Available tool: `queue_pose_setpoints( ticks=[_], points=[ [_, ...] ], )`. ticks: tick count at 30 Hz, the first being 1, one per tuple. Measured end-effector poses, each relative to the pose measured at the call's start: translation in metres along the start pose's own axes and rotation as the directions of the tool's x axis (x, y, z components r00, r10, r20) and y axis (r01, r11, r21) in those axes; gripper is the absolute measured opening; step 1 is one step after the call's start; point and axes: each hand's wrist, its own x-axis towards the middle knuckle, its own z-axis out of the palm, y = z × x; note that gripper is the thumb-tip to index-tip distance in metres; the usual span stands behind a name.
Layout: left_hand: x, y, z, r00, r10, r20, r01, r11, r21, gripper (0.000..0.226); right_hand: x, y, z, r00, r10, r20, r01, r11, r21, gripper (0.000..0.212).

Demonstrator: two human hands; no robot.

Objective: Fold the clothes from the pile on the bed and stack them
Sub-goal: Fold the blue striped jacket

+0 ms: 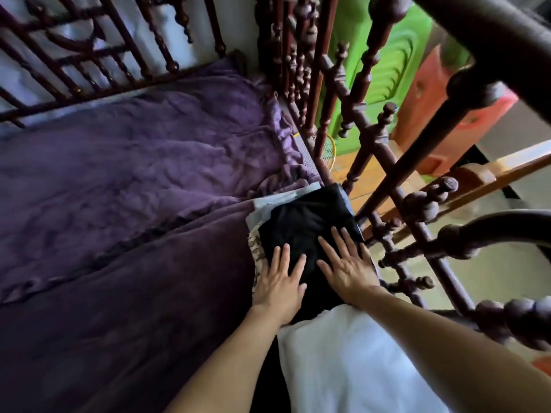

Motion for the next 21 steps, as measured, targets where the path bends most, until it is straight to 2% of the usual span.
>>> queue_pose_setpoints(
  ticks=[4, 8, 12, 15, 18, 19, 20, 21],
  points=[
    [-0.05, -0.015, -0.024, 0.999, -0.048, -0.013, 0.047, 0.993, -0.104, 0.049, 0.001, -0.016, -0.037, 0.997, 0.045, 0.065, -0.039, 0.994, -0.098, 0.058],
    [-0.125, -0.052, -0.038, 0.986, -0.162, -0.032, 0.154, 0.974, -0.164, 0.034, -0.01, -0.066, -0.076, 0.999, -0.004, -0.039, -0.004, 0.981, -0.195, 0.042],
    [-0.221, -0.1, -0.044, 0.947, -0.309, -0.086, 0.283, 0.932, -0.226, 0.031, -0.051, -0.16, -0.096, 0.981, -0.185, -0.059, 0.177, 0.976, -0.123, 0.035],
    [-0.306, -0.133, -0.044, 0.901, -0.405, -0.157, 0.362, 0.9, -0.242, 0.029, -0.1, -0.238, -0.098, 0.939, -0.335, -0.082, 0.331, 0.942, -0.062, 0.034],
    [-0.408, -0.166, -0.037, 0.84, -0.493, -0.228, 0.439, 0.863, -0.248, 0.026, -0.153, -0.323, -0.098, 0.877, -0.47, -0.101, 0.47, 0.882, -0.027, 0.033],
    [-0.416, -0.172, -0.035, 0.832, -0.493, -0.253, 0.44, 0.865, -0.239, 0.025, -0.161, -0.329, -0.103, 0.868, -0.489, -0.079, 0.49, 0.872, -0.015, 0.032],
    [-0.492, -0.188, -0.026, 0.777, -0.57, -0.269, 0.509, 0.819, -0.263, 0.024, -0.198, -0.388, -0.101, 0.796, -0.599, -0.087, 0.597, 0.801, -0.041, 0.031],
    [-0.526, -0.195, -0.023, 0.745, -0.601, -0.29, 0.536, 0.798, -0.277, 0.023, -0.214, -0.412, -0.102, 0.776, -0.626, -0.081, 0.622, 0.78, -0.068, 0.031]
  ],
)
